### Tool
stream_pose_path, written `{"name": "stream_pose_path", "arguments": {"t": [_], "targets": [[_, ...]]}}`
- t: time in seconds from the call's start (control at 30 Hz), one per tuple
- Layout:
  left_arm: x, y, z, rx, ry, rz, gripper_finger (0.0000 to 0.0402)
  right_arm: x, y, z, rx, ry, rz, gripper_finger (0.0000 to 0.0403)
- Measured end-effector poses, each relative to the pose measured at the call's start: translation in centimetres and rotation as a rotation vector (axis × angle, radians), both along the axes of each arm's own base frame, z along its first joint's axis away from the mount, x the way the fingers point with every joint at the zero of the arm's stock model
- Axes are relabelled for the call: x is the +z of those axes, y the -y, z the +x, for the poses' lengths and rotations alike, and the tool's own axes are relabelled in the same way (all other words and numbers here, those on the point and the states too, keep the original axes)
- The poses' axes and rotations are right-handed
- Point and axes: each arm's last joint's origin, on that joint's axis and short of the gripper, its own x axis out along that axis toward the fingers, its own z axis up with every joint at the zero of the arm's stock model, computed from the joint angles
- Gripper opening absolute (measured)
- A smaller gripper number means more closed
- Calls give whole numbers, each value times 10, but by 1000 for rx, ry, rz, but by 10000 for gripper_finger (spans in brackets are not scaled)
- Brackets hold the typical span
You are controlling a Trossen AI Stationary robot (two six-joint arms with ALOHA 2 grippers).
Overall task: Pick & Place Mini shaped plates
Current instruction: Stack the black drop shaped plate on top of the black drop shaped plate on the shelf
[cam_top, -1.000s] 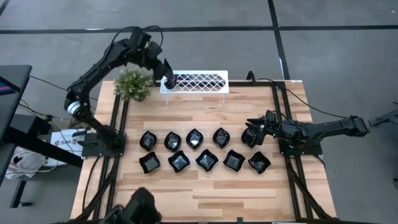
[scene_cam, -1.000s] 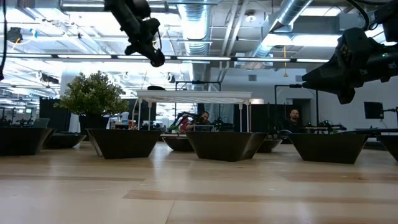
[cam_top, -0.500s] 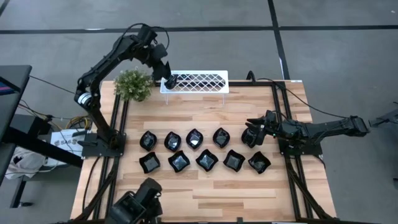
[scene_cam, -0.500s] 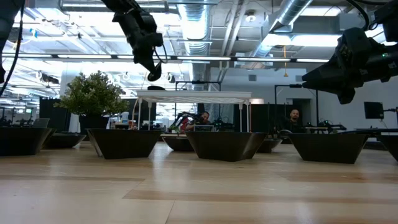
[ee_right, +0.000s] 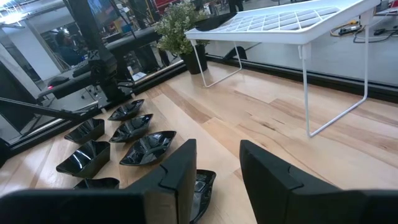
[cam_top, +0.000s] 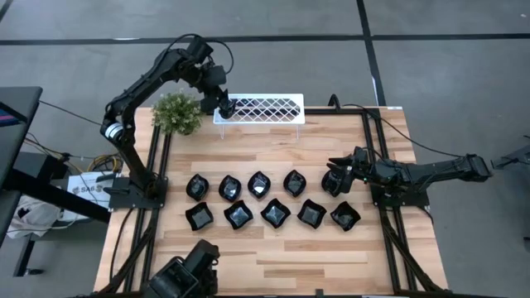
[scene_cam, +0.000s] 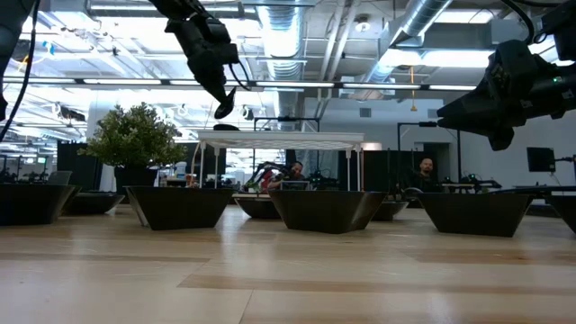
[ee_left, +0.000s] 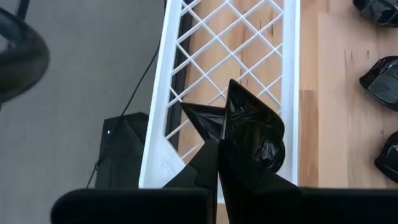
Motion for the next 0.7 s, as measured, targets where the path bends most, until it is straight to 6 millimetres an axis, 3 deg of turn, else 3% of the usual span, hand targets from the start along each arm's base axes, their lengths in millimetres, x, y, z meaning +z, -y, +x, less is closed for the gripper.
{"name": "stream_pose_path", "arguments": {"t": [0.3, 0.7], "targets": [[-2, 1, -3, 2, -21, -32, 8, 0, 0, 0, 0, 0, 0, 119], [-37, -9, 2, 30, -105, -163, 8, 0, 0, 0, 0, 0, 0, 119]]}}
